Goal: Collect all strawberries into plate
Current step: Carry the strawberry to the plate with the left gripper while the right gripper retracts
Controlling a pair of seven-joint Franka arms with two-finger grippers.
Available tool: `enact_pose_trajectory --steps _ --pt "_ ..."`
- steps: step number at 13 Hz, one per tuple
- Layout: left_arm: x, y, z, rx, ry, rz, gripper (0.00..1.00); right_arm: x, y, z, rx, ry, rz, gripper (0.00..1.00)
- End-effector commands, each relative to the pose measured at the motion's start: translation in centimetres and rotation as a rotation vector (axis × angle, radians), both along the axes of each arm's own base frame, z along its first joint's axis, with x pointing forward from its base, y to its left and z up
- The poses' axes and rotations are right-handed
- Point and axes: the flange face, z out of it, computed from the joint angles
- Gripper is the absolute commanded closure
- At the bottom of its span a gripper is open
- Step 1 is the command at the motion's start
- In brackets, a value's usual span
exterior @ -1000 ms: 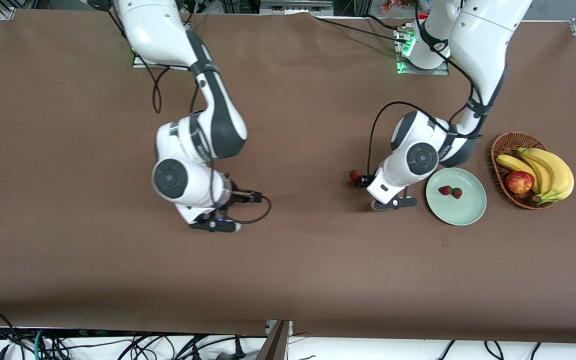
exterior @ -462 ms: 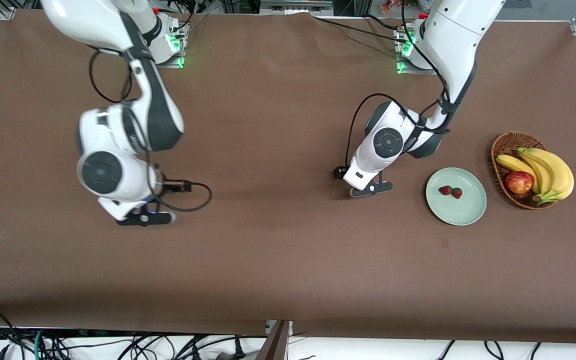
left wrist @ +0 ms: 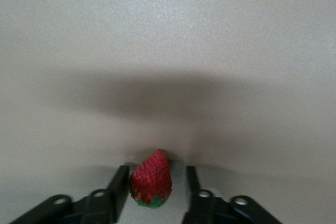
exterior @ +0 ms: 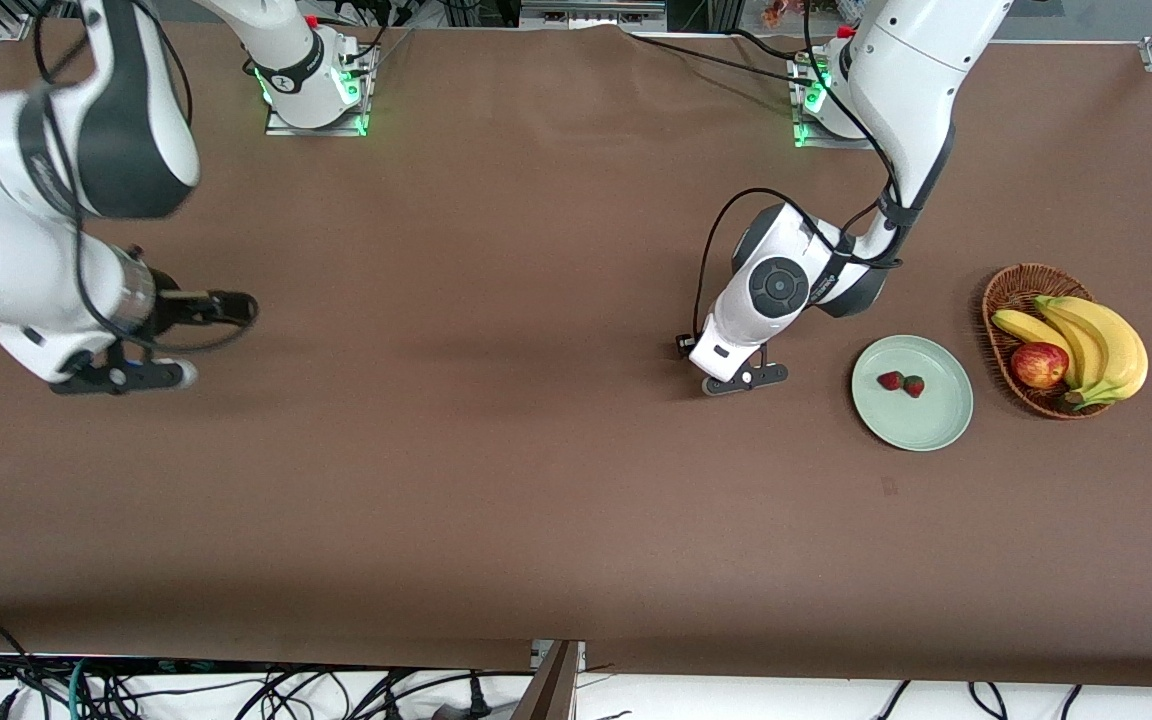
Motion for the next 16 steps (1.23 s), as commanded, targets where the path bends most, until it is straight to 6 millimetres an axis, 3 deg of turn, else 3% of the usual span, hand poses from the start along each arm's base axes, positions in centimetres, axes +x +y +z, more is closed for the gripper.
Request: enact_pose_trajectory --steps 1,3,4,5,8,11,14,15,16 --pt "0.1 0.8 0.6 0.011 0.013 -0.020 0.90 -4.6 0.0 5.2 0.017 -0.012 0.023 0.00" --pt "1.3 2.7 3.1 0.036 0.047 -0.064 0.90 -6.1 -1.6 6.7 0.011 0.041 0.009 0.00" --pt "2.5 4.7 4.7 0.062 0.062 -0.103 0.90 -6.8 -2.9 7.9 0.012 0.034 -0.014 0.00" --pt "3.8 6.9 6.3 0.082 0.080 -0.146 0.89 -7.2 -3.9 9.7 0.009 -0.005 -0.032 0.00" --pt "7.1 15.0 10.1 0.067 0.120 -0.307 0.88 -6.9 -5.3 11.5 0.013 -0.068 -0.057 0.00" --pt "8.9 23.8 10.5 0.025 0.097 -0.532 0.86 -7.1 -5.3 11.5 0.024 -0.059 -0.041 0.00" --pt "9.7 29.1 7.6 -0.009 0.051 -0.650 0.83 -7.0 -6.1 11.5 0.030 -0.057 -0.057 0.00" --pt "9.8 30.5 6.7 -0.020 0.044 -0.664 0.67 -7.0 -6.1 11.5 0.030 -0.058 -0.057 0.00" --pt "9.9 31.0 6.7 -0.022 0.042 -0.662 0.25 -7.0 -6.0 11.5 0.032 -0.057 -0.056 0.00"
